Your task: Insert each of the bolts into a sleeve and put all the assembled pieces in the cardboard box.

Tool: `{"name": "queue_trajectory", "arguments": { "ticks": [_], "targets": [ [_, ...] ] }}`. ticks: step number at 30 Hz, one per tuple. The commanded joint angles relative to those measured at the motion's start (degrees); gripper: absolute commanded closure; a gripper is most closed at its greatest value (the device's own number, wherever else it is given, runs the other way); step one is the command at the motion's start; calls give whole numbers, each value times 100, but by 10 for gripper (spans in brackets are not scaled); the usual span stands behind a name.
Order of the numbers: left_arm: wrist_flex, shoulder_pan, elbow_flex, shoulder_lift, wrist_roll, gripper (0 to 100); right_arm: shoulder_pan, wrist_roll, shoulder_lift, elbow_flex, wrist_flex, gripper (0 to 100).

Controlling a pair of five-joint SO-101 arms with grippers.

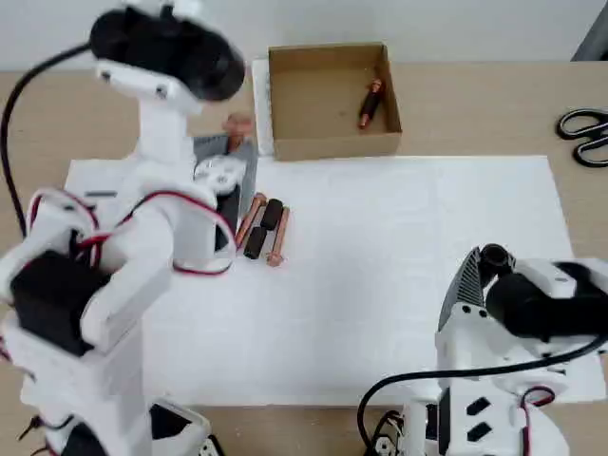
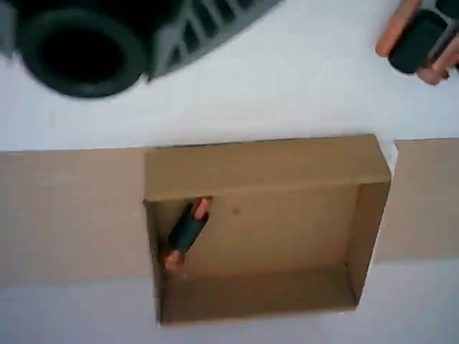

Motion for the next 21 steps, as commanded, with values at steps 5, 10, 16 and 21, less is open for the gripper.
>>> {"name": "queue_trajectory", "arguments": {
  "ticks": [5, 10, 16, 21],
  "targets": [
    [-18, 9, 1631, -1231, -325, 994, -4, -123, -1174, 1802, -1156, 995],
    [-527, 9, 2281, -1424, -431, 994, -444, -114, -1051, 2391, -1692, 995],
    [-1292, -18, 2712, -1407, 70, 994, -2053, -149, -1051, 2796, -1763, 996],
    [-1644, -26, 3081, -1424, 730, 994, -2862, -158, -1051, 2822, -1710, 996]
  ]
}}
